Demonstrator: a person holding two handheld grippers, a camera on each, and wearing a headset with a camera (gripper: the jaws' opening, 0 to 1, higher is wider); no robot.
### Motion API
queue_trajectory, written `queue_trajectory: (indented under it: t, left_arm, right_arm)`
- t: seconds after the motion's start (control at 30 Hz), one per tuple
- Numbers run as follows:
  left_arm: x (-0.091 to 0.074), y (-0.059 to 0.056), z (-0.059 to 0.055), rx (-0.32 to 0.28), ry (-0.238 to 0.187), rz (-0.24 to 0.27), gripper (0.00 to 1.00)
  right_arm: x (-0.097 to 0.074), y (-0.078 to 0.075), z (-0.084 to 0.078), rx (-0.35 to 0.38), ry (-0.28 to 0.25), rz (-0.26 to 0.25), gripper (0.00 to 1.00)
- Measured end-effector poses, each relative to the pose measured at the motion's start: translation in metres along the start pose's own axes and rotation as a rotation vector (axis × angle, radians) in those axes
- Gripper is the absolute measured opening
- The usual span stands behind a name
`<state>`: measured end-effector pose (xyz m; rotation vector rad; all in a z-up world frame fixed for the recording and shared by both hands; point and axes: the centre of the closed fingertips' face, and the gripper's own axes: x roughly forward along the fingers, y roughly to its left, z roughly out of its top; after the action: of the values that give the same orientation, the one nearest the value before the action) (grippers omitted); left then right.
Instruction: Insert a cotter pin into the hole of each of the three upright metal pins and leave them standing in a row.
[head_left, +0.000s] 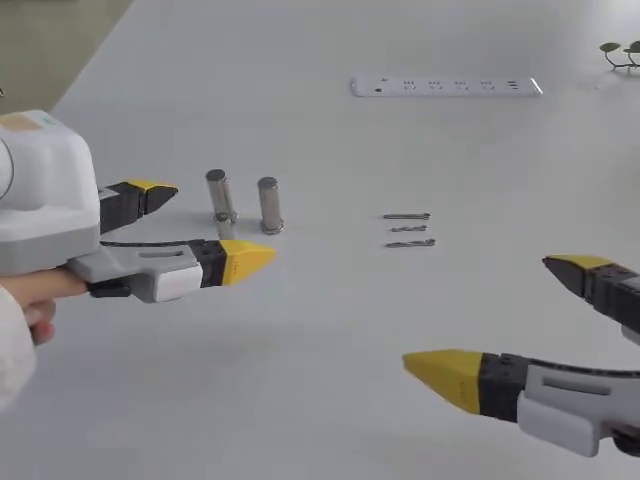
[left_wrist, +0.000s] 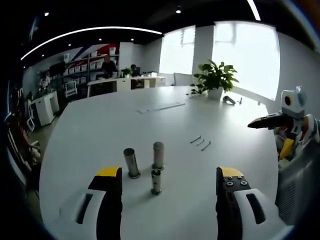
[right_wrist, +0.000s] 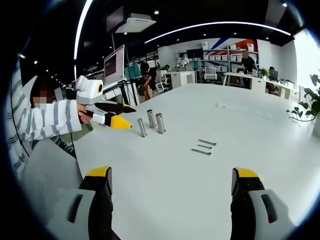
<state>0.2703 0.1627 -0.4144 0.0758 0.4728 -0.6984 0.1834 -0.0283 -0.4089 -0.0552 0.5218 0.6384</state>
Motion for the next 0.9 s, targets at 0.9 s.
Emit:
queue_trajectory:
  t: [0.9]
  left_arm:
    - [0.024, 0.014, -0.018, 0.017, 0.073, -0.012, 0.38]
  right_arm:
    - [0.008, 0.004, -0.002, 0.024, 0.013, 0.0, 0.98]
